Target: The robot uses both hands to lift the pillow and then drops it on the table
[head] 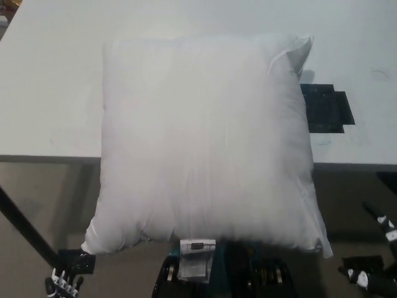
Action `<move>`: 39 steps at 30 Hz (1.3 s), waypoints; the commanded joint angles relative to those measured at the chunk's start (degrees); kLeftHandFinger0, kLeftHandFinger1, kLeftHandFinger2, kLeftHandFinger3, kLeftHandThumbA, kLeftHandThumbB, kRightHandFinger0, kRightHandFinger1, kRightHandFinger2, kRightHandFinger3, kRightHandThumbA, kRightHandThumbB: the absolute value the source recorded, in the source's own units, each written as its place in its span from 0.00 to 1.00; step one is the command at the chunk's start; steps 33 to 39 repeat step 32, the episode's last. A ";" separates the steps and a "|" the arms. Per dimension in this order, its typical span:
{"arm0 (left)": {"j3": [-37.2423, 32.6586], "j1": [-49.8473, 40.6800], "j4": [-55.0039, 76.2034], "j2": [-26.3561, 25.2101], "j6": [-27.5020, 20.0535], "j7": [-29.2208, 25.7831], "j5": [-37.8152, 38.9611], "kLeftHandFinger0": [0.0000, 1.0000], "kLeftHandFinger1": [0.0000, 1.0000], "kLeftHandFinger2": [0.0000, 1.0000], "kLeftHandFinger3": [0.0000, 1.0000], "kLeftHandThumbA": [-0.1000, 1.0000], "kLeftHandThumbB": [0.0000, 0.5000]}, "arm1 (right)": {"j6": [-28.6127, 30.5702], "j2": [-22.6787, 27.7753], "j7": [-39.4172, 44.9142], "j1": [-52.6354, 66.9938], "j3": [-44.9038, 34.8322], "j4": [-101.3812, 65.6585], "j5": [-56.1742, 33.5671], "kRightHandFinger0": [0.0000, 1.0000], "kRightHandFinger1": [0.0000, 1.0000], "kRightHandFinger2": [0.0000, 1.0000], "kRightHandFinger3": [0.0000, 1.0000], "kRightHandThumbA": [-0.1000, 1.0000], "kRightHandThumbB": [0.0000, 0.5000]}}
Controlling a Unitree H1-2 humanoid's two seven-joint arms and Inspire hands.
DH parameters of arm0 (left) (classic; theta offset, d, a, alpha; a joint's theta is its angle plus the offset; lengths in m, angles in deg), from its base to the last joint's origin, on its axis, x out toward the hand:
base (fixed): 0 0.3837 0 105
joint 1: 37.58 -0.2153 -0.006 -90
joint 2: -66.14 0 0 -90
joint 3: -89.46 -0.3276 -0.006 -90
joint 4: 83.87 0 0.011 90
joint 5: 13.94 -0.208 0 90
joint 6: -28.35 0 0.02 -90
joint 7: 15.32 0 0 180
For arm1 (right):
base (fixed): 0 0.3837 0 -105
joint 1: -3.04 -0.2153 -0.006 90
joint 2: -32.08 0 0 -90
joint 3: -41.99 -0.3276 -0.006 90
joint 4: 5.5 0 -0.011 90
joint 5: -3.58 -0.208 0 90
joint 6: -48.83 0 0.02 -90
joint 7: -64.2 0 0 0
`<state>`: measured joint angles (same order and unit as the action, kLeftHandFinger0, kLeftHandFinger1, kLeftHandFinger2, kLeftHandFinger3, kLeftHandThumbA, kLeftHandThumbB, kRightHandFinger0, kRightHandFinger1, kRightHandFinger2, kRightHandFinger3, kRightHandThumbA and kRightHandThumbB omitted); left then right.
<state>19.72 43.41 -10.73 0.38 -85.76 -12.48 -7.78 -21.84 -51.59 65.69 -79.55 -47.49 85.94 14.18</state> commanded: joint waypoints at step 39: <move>0.39 4.58 -2.18 0.50 -2.82 3.97 -4.23 1.00 1.00 1.00 1.00 0.97 0.44 | 5.14 -4.88 -2.58 0.82 -2.26 3.03 4.35 1.00 1.00 1.00 1.00 0.86 0.15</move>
